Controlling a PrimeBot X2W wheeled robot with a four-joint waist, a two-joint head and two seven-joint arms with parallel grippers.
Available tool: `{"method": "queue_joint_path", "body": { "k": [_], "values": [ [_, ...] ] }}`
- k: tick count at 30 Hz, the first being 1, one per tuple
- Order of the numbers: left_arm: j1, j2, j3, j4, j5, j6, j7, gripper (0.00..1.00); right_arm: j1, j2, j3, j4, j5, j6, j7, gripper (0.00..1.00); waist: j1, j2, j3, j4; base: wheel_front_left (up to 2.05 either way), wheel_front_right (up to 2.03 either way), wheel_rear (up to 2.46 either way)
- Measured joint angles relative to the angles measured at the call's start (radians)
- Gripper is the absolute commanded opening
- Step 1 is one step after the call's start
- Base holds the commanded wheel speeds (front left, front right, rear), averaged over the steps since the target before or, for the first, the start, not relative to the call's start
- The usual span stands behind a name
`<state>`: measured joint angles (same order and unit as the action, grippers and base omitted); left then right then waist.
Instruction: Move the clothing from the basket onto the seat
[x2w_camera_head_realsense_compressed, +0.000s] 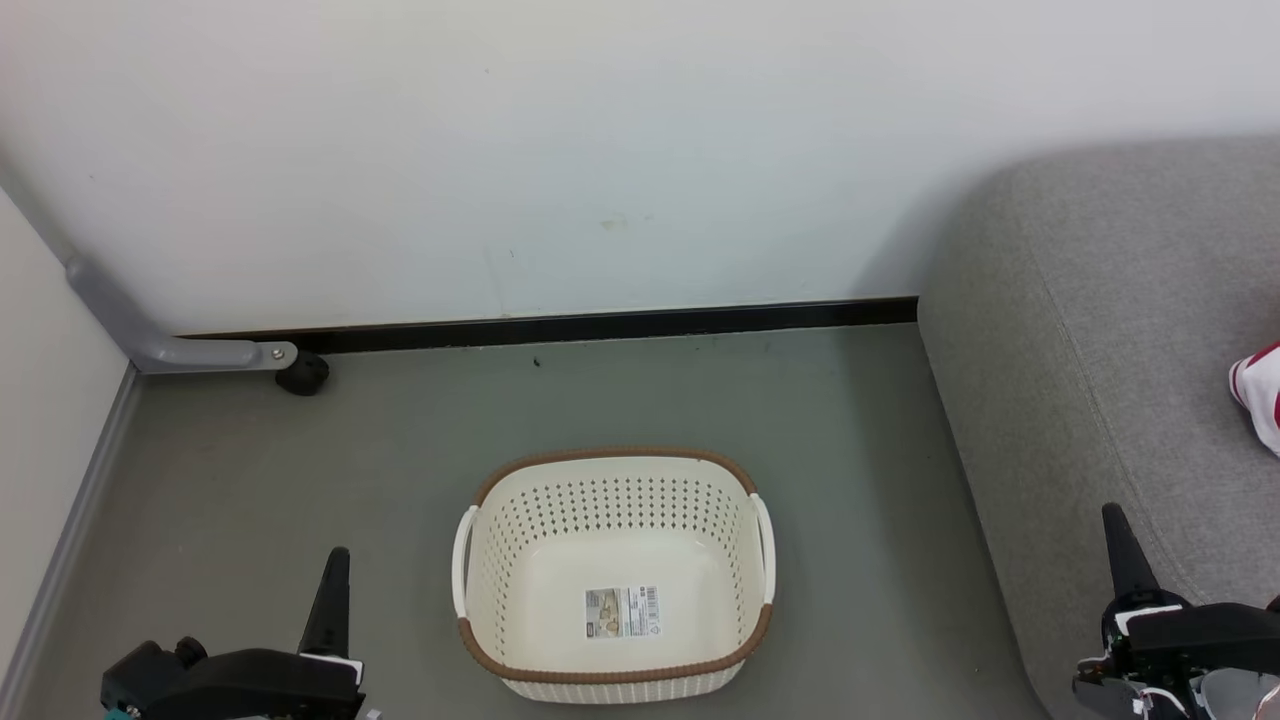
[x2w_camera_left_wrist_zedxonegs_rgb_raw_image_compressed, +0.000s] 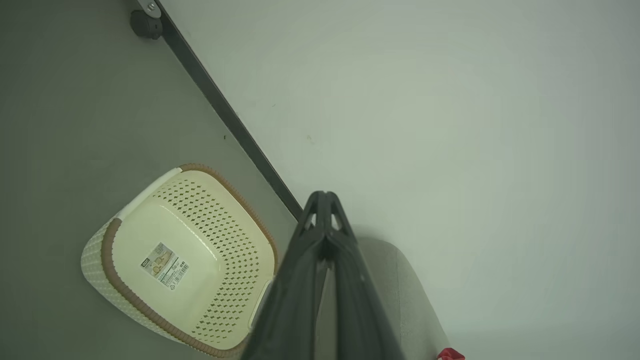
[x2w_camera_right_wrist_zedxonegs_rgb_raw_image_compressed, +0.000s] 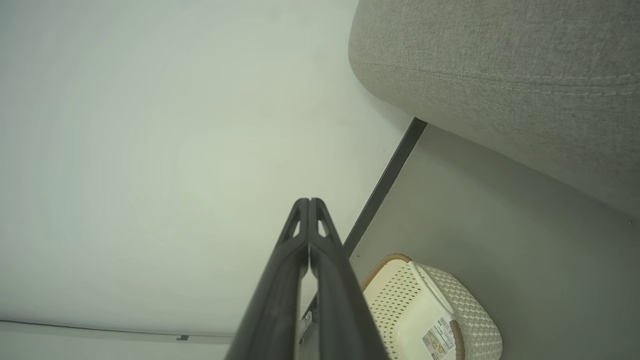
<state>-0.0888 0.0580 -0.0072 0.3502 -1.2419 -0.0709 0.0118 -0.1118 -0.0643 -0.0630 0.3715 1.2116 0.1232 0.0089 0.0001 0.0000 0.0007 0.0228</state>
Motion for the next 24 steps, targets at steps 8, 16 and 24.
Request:
{"method": "queue_joint_path", "body": {
  "k": [8, 16, 24],
  "values": [
    [0.0, -0.004, 0.026, -0.012, -0.088, -0.01, 0.028, 0.0, 0.001, 0.004, -0.021, -0.017, 0.102, 0.0, 0.03, 0.0, 0.0, 0.0, 0.0, -0.006, 0.0, 0.0, 0.0],
    [0.0, -0.008, 0.052, -0.024, -0.19, -0.028, 0.057, 0.0, 0.004, 0.011, -0.04, -0.036, 0.204, 0.0, 0.055, 0.0, 0.0, 0.0, 0.001, -0.013, 0.0, 0.0, 0.0],
    [0.0, -0.013, 0.079, -0.037, -0.287, -0.044, 0.085, 0.0, 0.005, 0.017, -0.062, -0.053, 0.323, 0.0, 0.088, 0.0, 0.0, 0.0, 0.001, -0.02, 0.0, 0.0, 0.0]
  ]
}}
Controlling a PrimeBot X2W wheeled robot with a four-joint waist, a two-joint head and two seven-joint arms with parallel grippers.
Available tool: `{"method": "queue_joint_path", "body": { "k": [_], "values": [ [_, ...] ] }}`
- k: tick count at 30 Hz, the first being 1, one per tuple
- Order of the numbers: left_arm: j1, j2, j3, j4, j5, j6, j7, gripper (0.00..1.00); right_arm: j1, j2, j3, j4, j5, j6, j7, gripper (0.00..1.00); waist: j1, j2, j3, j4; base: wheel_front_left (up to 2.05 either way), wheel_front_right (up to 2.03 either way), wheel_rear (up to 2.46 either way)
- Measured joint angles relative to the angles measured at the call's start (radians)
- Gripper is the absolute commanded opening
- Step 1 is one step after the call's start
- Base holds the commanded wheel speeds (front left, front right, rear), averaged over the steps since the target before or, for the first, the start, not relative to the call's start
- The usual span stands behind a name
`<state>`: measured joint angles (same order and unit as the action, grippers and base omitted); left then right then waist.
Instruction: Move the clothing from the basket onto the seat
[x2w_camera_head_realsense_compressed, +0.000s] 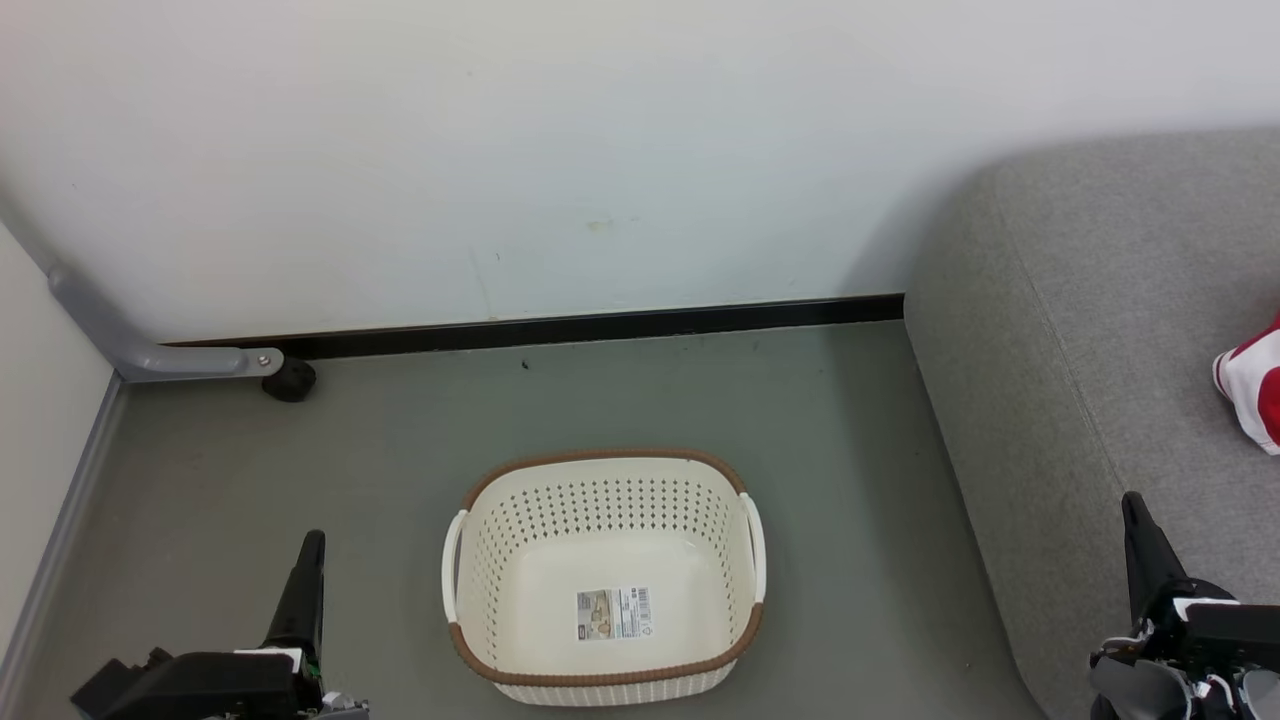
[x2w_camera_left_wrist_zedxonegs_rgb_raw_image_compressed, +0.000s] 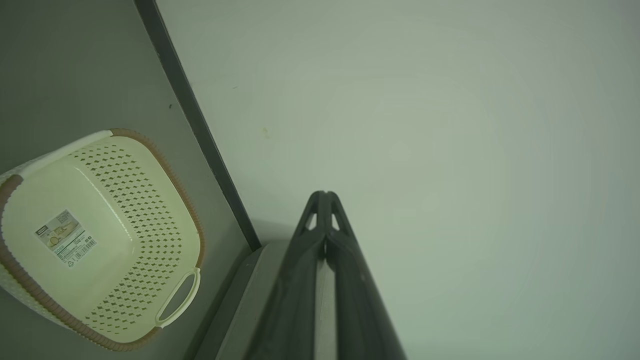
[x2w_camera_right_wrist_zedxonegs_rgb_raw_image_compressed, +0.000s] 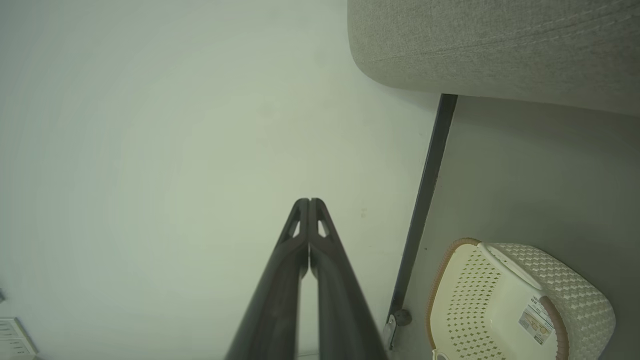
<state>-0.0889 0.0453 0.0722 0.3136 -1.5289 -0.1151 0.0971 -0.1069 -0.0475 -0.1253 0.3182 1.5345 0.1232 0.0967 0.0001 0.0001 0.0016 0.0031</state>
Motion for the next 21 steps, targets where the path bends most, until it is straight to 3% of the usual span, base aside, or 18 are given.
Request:
{"method": "queue_joint_path", "body": {
  "k": [5, 21],
  "values": [
    [0.0, -0.003, 0.014, -0.008, -0.053, -0.008, 0.015, 0.0, 0.0, 0.002, -0.012, -0.011, 0.059, 0.0, 0.015, 0.0, 0.0, -0.0001, 0.0, -0.003, 0.0, 0.0, 0.0],
    [0.0, -0.005, 0.015, -0.009, -0.054, -0.008, 0.016, 0.0, 0.001, 0.003, -0.013, -0.012, 0.059, 0.0, 0.017, 0.0, 0.0, 0.0, 0.0, -0.003, 0.0, 0.0, 0.0]
  ]
}}
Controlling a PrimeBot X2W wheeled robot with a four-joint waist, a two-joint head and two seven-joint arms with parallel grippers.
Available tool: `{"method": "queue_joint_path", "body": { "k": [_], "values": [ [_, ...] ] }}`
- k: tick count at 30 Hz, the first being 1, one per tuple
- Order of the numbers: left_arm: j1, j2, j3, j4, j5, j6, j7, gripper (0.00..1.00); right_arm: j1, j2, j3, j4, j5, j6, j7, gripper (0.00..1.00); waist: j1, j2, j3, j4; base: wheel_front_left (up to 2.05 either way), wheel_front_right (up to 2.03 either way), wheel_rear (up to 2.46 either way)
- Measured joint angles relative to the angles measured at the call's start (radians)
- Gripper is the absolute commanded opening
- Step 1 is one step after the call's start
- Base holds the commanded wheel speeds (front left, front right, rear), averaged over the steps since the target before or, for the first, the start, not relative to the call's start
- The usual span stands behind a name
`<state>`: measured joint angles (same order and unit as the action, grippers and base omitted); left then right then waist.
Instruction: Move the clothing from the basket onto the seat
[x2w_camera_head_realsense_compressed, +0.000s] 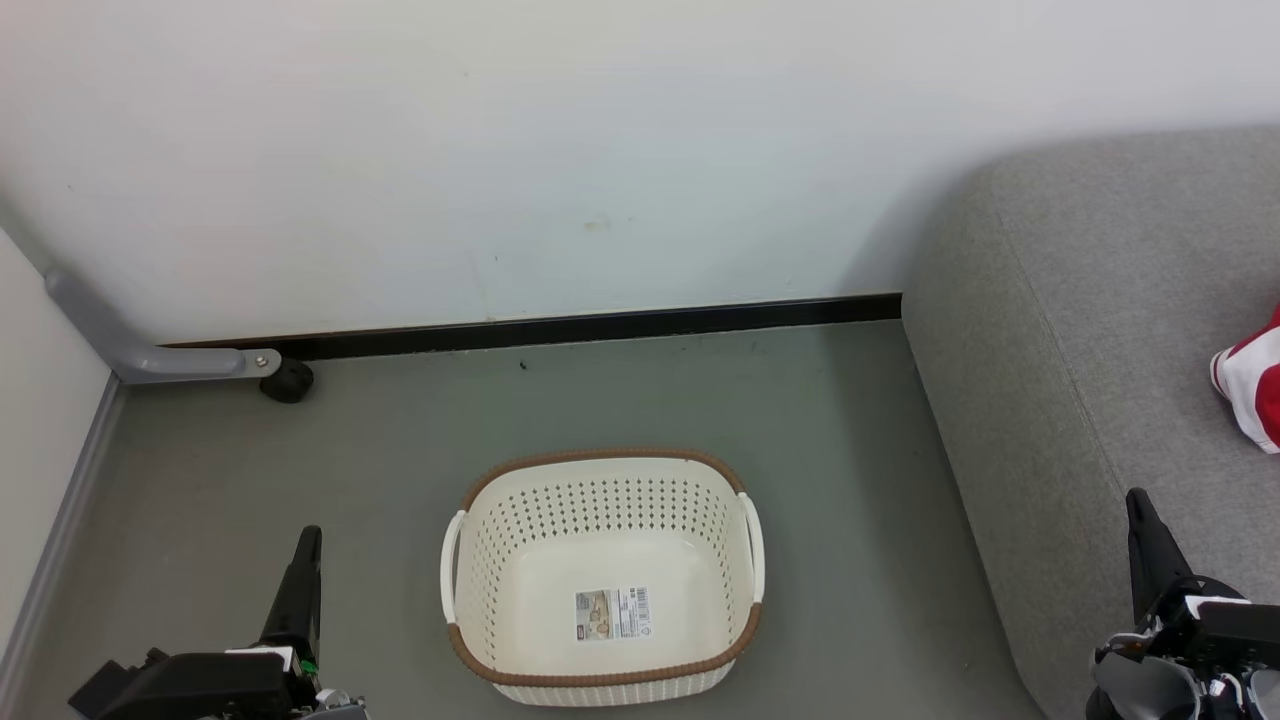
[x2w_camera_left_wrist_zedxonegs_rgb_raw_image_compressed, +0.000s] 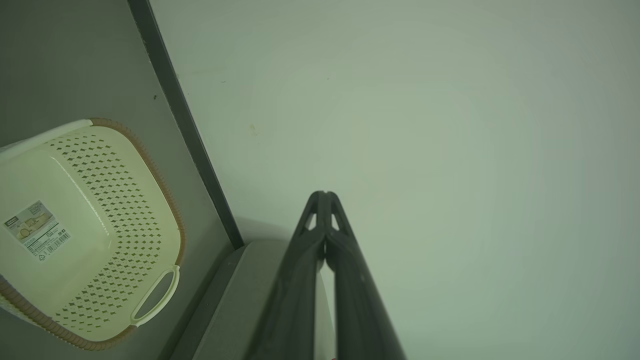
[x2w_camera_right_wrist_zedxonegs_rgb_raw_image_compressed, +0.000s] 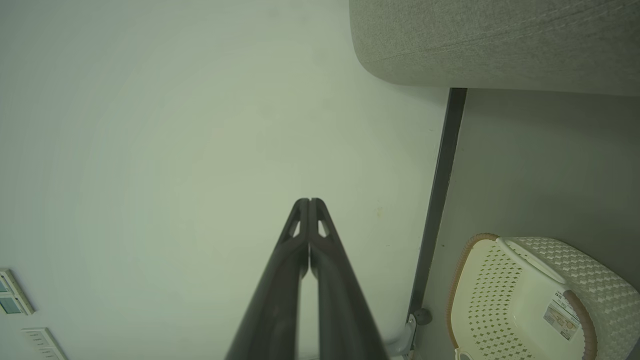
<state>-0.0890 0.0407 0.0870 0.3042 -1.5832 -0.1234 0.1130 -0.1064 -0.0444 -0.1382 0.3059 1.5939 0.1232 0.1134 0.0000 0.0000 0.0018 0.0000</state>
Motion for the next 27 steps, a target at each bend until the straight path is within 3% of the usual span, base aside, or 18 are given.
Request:
{"method": "queue_joint_path", "body": {
  "k": [27],
  "values": [
    [0.0, -0.001, 0.0, -0.002, 0.0, 0.0, 0.0, 0.0, 0.002, 0.0, 0.0, -0.001, 0.0, 0.0, 0.0, 0.0, 0.0, 0.0, 0.0, 0.0, 0.0, 0.0, 0.0]
  ]
}}
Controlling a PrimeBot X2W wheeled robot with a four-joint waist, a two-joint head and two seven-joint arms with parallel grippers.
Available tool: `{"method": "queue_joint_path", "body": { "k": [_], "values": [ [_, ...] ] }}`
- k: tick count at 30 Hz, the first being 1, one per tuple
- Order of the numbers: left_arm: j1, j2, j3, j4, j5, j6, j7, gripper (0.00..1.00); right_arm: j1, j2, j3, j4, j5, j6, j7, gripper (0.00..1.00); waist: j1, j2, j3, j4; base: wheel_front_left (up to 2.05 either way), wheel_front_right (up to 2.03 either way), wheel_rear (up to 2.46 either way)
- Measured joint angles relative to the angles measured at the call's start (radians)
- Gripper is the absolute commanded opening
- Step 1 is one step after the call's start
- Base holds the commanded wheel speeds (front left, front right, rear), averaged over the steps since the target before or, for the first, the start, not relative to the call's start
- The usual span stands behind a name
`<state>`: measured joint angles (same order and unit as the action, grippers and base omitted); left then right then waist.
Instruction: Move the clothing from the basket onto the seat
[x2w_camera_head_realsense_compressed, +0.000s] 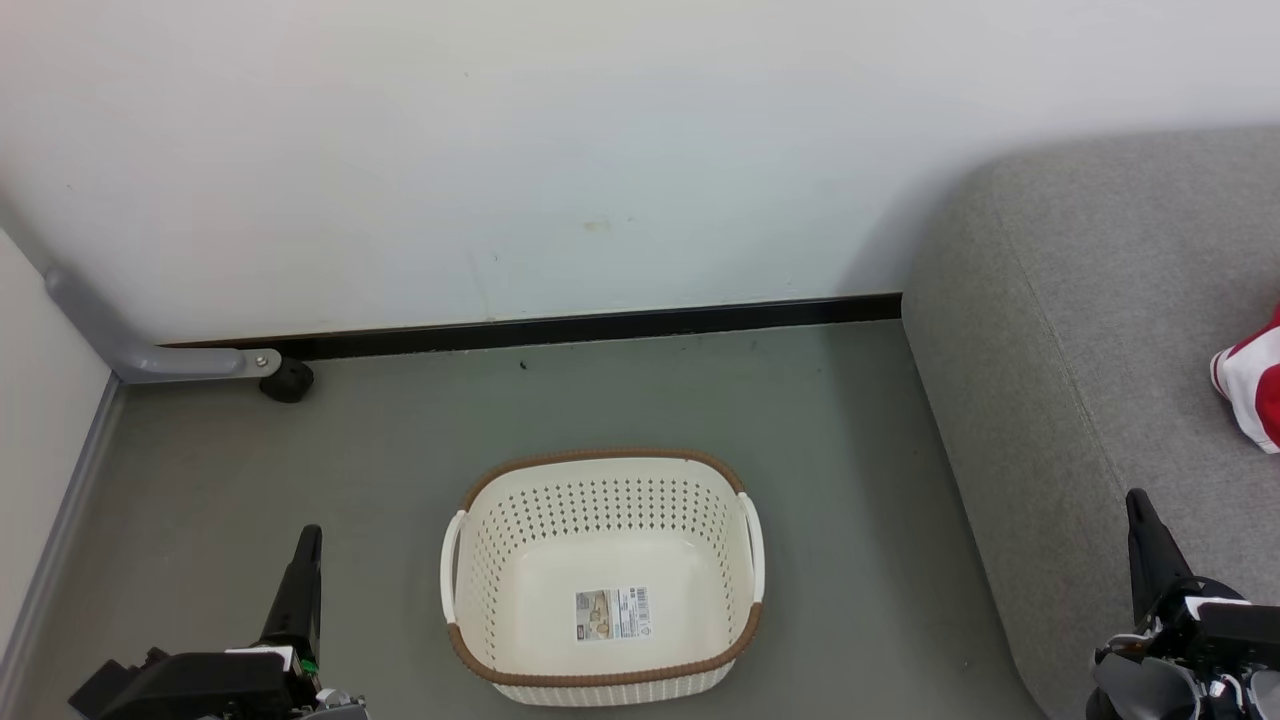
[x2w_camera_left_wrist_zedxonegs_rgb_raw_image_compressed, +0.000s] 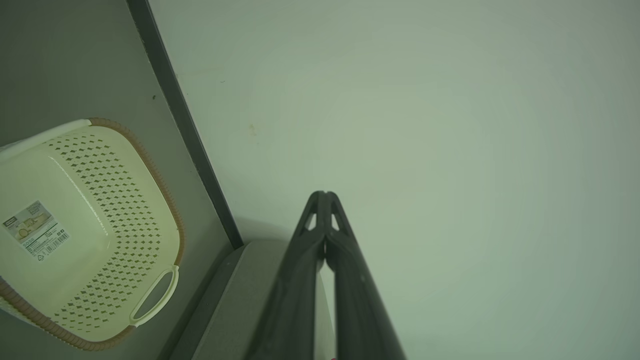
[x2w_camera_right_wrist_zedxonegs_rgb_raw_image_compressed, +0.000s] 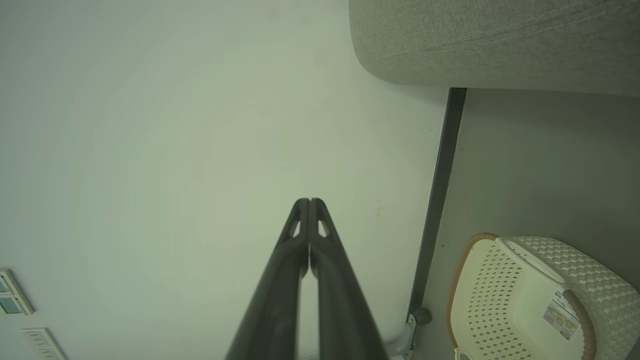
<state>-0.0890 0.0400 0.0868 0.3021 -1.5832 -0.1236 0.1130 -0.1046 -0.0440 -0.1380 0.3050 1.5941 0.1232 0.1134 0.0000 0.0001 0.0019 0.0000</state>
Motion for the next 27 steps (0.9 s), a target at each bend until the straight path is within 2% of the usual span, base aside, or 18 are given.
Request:
{"method": "queue_joint_path", "body": {
  "k": [27],
  "values": [
    [0.0, 0.0, 0.0, -0.001, 0.0, 0.0, 0.0, 0.0, 0.001, 0.0, 0.0, -0.001, 0.0, 0.0, 0.0, 0.0, 0.0, 0.0, 0.0, 0.0, 0.0, 0.0, 0.0]
  ]
}}
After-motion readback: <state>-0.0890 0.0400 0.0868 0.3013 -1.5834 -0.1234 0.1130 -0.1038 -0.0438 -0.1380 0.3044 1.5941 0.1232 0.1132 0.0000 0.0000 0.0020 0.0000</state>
